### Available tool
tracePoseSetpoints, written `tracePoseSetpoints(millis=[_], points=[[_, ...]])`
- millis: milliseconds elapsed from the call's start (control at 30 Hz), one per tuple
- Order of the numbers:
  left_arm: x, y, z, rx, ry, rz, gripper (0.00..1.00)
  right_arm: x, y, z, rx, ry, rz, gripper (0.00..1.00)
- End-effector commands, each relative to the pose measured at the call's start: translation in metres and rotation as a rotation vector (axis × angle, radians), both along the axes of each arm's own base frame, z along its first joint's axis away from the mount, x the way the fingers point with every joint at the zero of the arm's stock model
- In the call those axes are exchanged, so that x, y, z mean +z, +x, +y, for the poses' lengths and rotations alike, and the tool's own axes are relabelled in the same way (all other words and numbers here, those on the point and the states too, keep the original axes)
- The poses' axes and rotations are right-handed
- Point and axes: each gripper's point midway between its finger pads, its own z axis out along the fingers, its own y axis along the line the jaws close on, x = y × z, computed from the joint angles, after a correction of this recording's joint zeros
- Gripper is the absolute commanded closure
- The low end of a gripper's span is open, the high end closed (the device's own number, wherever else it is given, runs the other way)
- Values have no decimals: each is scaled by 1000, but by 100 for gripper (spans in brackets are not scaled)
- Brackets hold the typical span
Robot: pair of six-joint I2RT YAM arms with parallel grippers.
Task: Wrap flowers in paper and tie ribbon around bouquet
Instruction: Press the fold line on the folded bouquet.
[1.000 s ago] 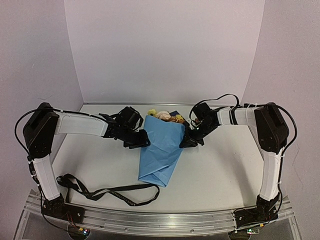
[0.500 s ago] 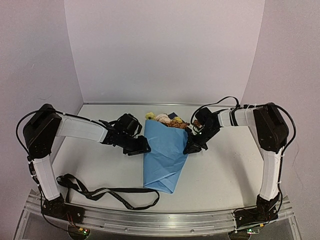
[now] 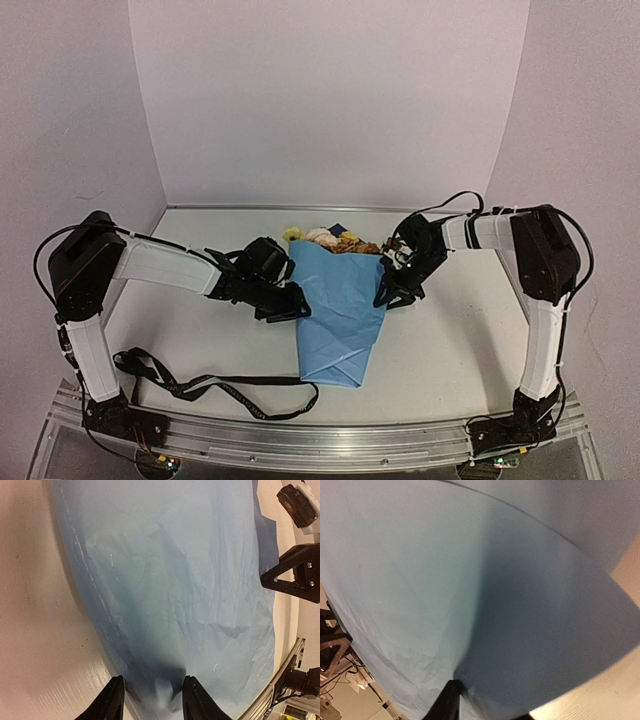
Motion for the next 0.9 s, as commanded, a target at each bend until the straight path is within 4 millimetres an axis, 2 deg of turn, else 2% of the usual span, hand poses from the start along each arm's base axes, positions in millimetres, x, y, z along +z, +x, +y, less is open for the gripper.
tracePoseSetpoints(millis=[0,167,267,333,467,567,633,767,867], points=[[14,0,-14,-43,-55,-34,61,34,-6,-11,-26,-47,-36,68],[12,0,-14,-44,-51,-36,62,55,-28,-21,-45,-97,-48,60],[11,0,-13,-39,-52,-32,62,67,-41,-21,-58,-100,-49,60],[10,0,-12,-34,-51,-31,62,76,-53,-13,-42,-86,-57,65],[8,-2,-10,-30,-51,-27,62,83,-78,23,22,-44,-52,77],[8,-2,-10,-27,-56,-26,62,75,-94,50,55,-35,-61,82],[9,-2,-9,-23,-59,-28,62,64,-98,61,53,-36,-66,85],[12,-3,-7,-19,-60,-32,62,36,-102,74,13,-35,-59,87],[14,-4,-5,-19,-57,-36,61,22,-104,77,-11,-48,-55,89]])
